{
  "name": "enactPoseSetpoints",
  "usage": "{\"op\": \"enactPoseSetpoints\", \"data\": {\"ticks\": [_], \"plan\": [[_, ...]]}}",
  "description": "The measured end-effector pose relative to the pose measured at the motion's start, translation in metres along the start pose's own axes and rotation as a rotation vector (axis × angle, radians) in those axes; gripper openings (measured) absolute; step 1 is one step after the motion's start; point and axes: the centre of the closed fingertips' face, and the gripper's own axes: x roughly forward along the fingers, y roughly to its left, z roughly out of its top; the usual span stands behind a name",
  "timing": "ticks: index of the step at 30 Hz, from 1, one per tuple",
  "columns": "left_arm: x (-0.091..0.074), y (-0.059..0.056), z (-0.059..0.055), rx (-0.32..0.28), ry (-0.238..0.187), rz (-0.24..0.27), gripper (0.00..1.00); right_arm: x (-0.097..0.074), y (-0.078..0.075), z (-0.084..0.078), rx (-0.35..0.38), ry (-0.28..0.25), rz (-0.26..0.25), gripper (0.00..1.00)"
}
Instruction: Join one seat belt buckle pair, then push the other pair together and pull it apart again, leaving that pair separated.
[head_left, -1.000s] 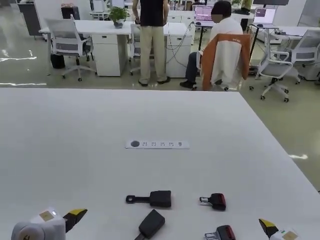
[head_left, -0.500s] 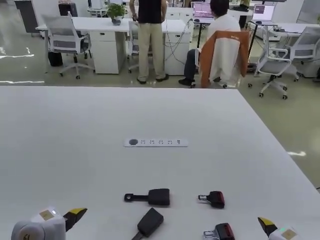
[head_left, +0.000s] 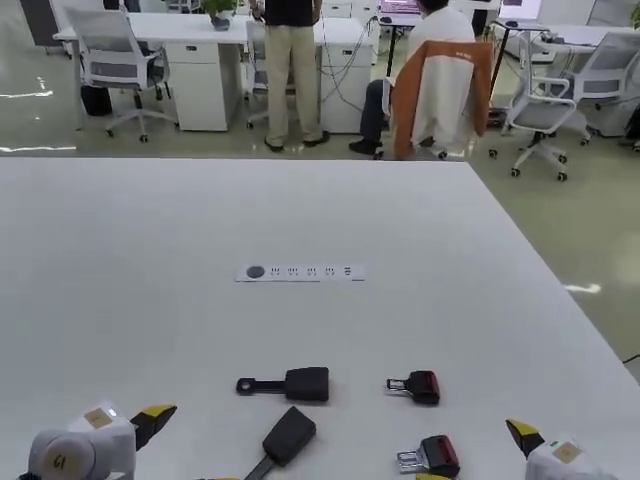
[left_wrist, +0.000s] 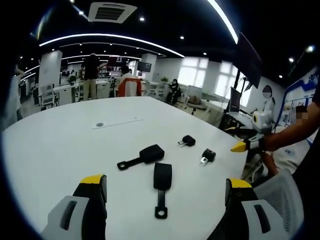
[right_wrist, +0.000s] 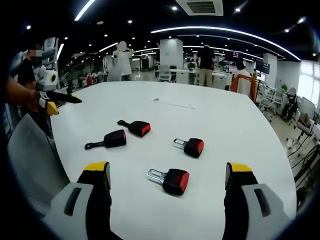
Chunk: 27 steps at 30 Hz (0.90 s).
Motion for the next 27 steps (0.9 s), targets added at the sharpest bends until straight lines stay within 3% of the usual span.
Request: {"op": "enactPoseSetpoints", "data": {"ticks": [11,19,27], "plan": [[0.022,0.006,-0.004,-0.015,0.040,-0.008,1.00,0.021,-0.007,0.001,-0.001,0.026,0.037,0.95],[0.041,0.003,-0.003,-0.027,0.069,-0.022,1.00,0.036,-0.011,-0.005,0.000,0.055,0.062,0.94],[0.067,0.013,-0.015,-0.041,0.100,-0.039,1.00,0.053,-0.015,-0.013,-0.005,0.086,0.096,0.94]]}}
